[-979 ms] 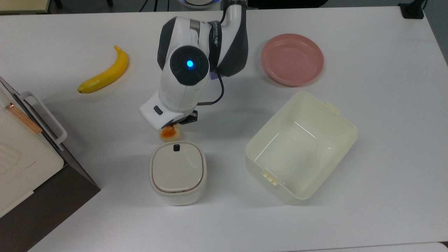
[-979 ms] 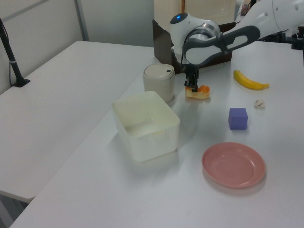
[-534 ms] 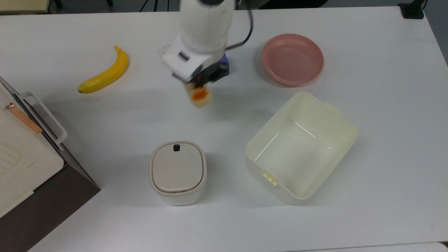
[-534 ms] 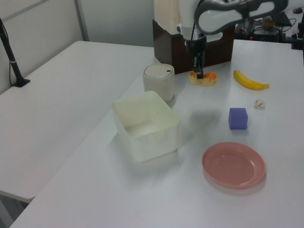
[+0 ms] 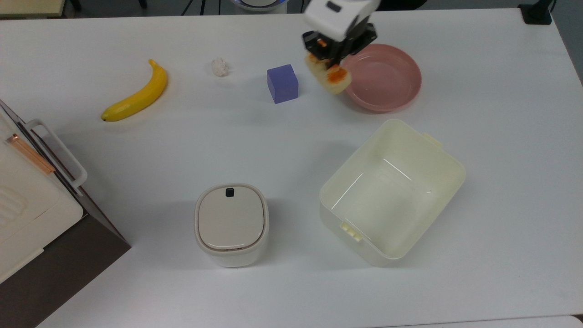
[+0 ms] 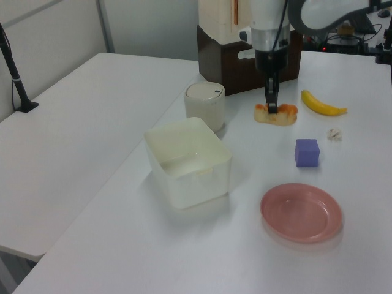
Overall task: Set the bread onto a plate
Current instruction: 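Lift the bread roll and carry it over the pink plate, then lower the bread onto the plate and open the gripper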
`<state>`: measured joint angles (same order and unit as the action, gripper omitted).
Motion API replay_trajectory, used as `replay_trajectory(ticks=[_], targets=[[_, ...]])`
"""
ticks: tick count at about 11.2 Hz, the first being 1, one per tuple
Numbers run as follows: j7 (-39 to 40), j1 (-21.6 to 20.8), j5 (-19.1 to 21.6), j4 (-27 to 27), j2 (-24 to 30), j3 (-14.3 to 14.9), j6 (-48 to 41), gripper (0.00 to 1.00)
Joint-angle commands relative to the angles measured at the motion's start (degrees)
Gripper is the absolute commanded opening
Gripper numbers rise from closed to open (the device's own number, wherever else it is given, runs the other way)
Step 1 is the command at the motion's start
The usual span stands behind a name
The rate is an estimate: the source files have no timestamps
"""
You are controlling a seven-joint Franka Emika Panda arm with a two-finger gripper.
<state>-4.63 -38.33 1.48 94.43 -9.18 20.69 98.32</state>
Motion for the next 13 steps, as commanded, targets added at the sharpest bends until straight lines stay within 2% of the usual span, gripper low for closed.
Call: replay_trajectory(ticks=[1, 3, 5, 6, 8, 9, 13], targets=[[-7.7, -6.0, -0.3, 5.7, 3.1, -3.3, 0.8, 0.0], [-12.7, -8.9, -1.6, 7.2, 2.4, -7.5, 1.1, 0.0], [-14.6, -10.0, -2.5, 7.3, 1.5, -9.0, 1.1, 0.0], [-14.5, -10.0, -2.5, 7.3, 1.4, -9.2, 1.1, 0.13], [-14.4, -10.0, -3.5, 7.3, 1.4, -9.3, 0.9, 0.75], [-14.5, -10.0, -3.7, 7.3, 1.4, -9.3, 0.8, 0.98], [-14.1, -9.3, -4.3, 7.2, 1.6, -9.7, 0.5, 1.0]])
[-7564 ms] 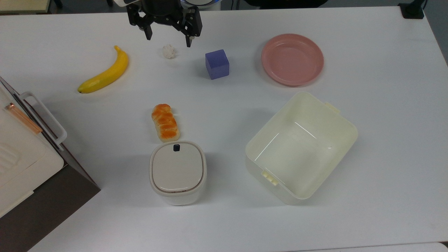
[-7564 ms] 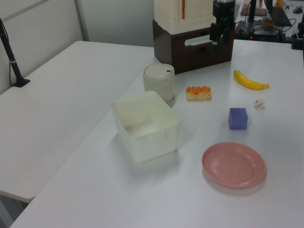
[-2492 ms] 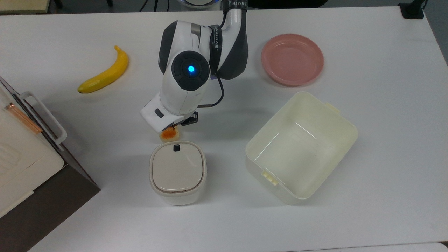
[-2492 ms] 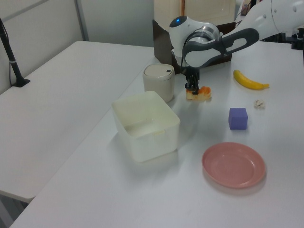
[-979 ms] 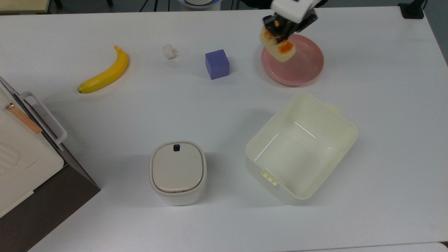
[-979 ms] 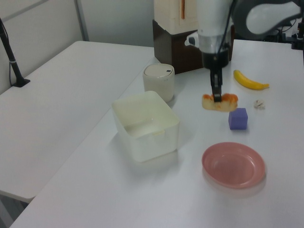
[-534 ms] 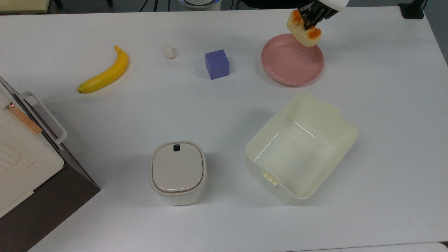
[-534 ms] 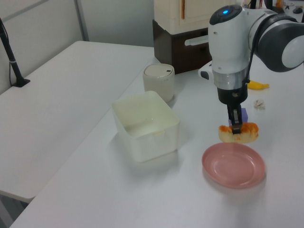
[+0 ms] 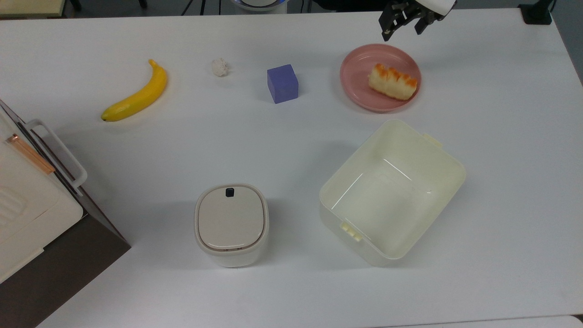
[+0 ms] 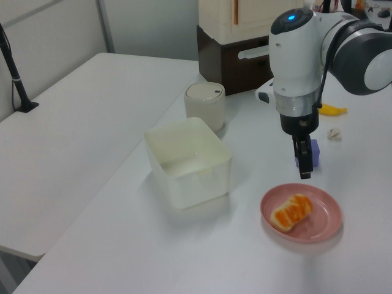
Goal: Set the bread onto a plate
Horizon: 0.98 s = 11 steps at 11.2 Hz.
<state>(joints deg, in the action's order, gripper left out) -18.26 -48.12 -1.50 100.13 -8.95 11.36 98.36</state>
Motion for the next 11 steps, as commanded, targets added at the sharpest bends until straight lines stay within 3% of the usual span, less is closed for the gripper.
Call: replay_trajectory(ticks=[1, 6, 11], targets=[[-0.1, 2.0, -1.5, 1.2, 1.7, -0.4, 0.3, 1.0], [8.0, 15.6, -1.4, 0.6, 5.3, 1.0, 0.3, 1.0], [15.6, 20.8, -0.7, -4.1, 5.8, 11.7, 0.0, 1.0]])
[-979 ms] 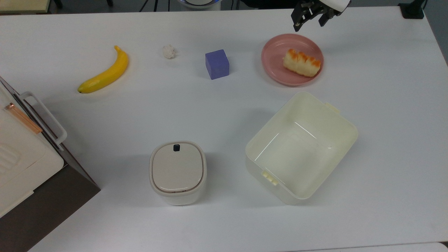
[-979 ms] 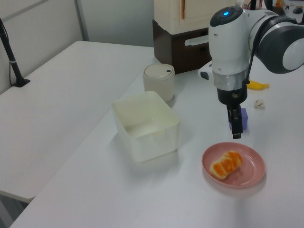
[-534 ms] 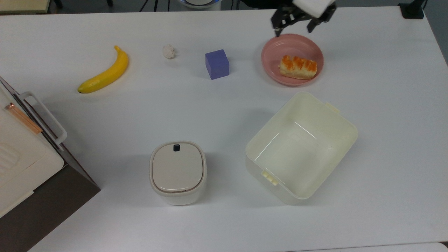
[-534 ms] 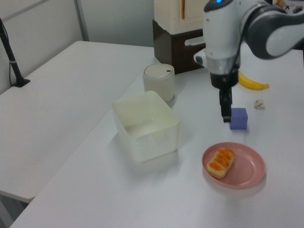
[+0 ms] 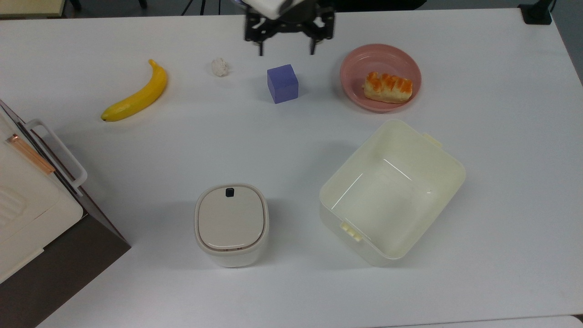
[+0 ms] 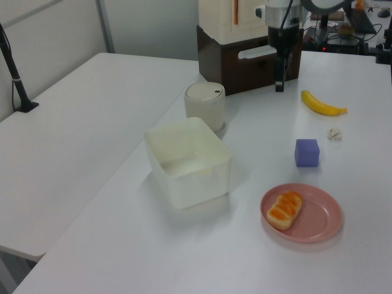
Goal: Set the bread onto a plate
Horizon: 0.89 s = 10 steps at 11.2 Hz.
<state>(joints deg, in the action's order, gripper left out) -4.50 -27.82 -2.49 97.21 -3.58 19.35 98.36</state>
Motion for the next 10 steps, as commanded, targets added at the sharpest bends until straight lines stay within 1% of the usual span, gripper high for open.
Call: replay_trajectory(ticks=[1, 2, 4, 5, 6, 10], targets=[[1.9, 1.0, 0.4, -3.1, 0.0, 6.0, -1.7, 1.0], [1.9, 1.9, 0.6, -4.5, -0.2, 7.3, -2.7, 1.0], [1.9, 2.9, 1.3, -7.4, -0.3, 8.9, -4.7, 1.0], [1.9, 3.2, 2.3, -8.4, -0.2, 9.8, -6.2, 1.0], [1.5, 3.2, 2.9, -8.4, -0.2, 9.9, -6.2, 1.0], [2.1, 2.9, 2.8, -7.2, -0.1, 9.7, -4.8, 1.0]])
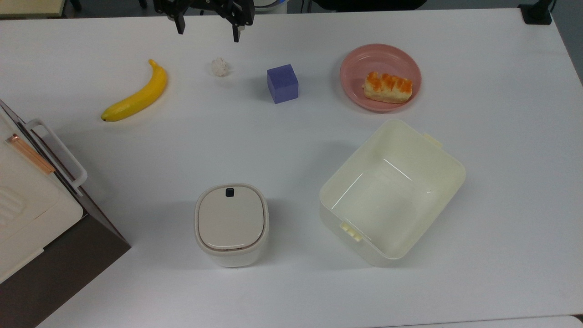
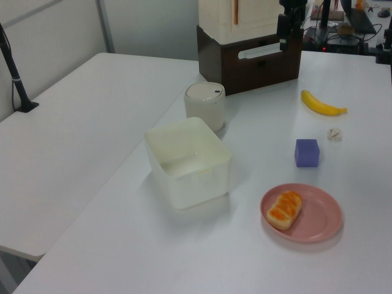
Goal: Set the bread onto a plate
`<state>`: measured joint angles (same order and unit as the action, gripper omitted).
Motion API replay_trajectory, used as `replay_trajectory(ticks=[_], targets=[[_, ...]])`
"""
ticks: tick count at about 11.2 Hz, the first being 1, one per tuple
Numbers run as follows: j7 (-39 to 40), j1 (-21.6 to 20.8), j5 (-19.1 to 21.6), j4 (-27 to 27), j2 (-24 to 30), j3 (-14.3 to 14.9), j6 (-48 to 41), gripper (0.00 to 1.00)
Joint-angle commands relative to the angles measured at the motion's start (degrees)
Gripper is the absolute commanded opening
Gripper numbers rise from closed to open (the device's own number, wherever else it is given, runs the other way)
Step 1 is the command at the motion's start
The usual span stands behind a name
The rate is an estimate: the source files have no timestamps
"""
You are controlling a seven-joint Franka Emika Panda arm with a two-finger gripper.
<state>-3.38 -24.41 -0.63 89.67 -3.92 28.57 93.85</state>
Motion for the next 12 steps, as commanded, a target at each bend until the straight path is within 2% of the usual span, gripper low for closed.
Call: replay_trajectory(ticks=[1, 12], targets=[[0.9, -0.7, 1.1, 0.4, 0.4, 0.4, -0.3, 1.0], [0.4, -0.6, 1.2, 0.4, 0.5, 0.4, 1.0, 1.0]])
